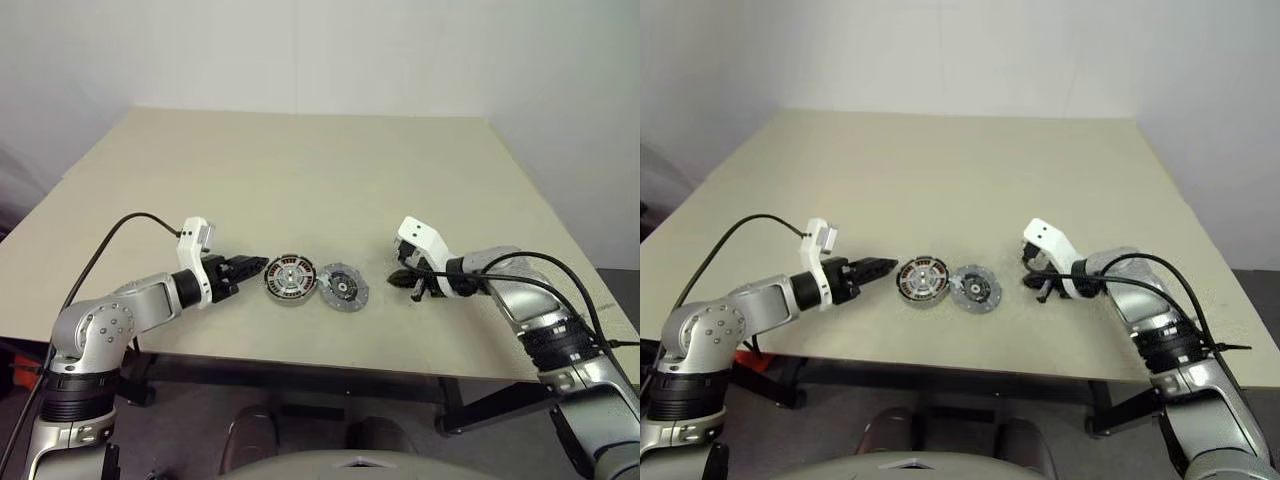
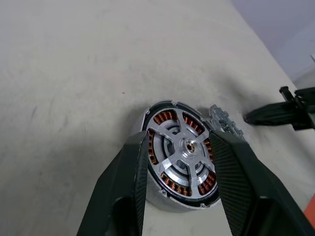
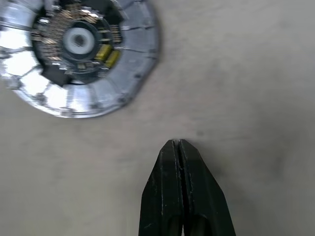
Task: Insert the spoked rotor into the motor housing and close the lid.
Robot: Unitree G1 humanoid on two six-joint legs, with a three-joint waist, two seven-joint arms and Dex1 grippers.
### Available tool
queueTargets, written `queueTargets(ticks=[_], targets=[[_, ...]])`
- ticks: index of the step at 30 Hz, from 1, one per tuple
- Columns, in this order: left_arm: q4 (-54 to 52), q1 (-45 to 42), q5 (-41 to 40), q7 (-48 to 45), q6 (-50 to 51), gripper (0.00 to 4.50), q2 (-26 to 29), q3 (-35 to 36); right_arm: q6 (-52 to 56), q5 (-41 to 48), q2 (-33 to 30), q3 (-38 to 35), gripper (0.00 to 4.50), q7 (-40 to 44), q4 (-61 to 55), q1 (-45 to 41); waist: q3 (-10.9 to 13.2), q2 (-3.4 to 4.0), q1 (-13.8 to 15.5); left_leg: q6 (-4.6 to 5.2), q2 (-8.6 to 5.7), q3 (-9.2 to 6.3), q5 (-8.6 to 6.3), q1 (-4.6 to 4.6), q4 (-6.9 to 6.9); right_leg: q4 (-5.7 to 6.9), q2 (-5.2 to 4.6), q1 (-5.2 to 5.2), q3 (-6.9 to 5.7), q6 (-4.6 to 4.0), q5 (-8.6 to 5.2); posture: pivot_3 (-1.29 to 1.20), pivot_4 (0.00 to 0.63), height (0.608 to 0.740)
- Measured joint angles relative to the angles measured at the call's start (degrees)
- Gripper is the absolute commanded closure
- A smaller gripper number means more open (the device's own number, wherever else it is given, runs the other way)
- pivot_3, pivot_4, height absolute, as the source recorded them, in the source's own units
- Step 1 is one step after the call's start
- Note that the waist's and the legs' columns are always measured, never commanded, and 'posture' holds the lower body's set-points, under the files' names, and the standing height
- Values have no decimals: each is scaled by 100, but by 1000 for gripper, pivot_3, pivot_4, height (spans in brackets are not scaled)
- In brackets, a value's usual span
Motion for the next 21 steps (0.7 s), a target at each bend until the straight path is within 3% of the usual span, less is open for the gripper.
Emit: queueTargets(ticks=[7,21], targets=[[0,130,9,5,14,2454,-32,4,1709,1010,144,-348,4470,22,-161,-23,1,2,9,-1,-5,-1,1,-2,0,0,-1,-1,0,8,-4,0,0,740],[0,120,29,87,17,2454,-45,13,1704,1194,474,-331,4470,-485,176,-208,0,1,-6,-7,0,-1,4,6,0,2,-1,0,1,23,-13,0,0,740]])
